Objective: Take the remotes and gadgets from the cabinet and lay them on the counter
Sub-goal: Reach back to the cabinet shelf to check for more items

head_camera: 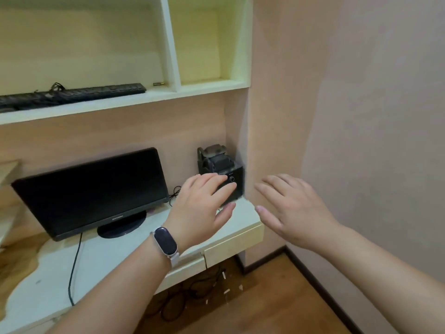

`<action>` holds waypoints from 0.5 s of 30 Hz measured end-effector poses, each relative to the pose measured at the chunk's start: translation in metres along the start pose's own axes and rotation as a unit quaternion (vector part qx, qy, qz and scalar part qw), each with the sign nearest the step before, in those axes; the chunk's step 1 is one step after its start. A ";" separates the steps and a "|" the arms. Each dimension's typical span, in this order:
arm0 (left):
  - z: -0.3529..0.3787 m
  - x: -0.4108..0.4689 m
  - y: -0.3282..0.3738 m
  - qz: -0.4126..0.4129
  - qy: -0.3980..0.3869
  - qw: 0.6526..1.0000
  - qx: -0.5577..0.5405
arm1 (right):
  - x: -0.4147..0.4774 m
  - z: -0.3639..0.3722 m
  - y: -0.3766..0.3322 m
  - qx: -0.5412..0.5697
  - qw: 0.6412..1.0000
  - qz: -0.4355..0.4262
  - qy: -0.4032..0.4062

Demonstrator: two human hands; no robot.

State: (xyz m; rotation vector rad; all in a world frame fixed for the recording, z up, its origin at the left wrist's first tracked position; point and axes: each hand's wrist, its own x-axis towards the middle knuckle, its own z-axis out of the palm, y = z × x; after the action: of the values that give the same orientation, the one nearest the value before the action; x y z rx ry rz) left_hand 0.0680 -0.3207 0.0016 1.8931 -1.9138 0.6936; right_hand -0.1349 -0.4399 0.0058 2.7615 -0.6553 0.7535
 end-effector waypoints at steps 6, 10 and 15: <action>0.026 0.043 -0.090 0.025 0.067 0.997 -0.023 | 0.085 0.024 -0.002 -0.038 0.998 0.024 0.036; 0.039 0.077 -0.138 0.042 0.095 0.994 -0.037 | 0.133 0.038 -0.005 -0.064 0.996 0.032 0.048; 0.050 0.107 -0.176 0.062 0.112 0.991 -0.048 | 0.166 0.050 0.001 -0.083 0.994 0.056 0.039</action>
State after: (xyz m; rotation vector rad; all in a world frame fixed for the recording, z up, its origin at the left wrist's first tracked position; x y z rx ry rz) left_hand 0.2430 -0.4341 0.0387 1.5774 -1.8967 0.7994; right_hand 0.0140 -0.5162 0.0505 2.5490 -0.8233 0.7857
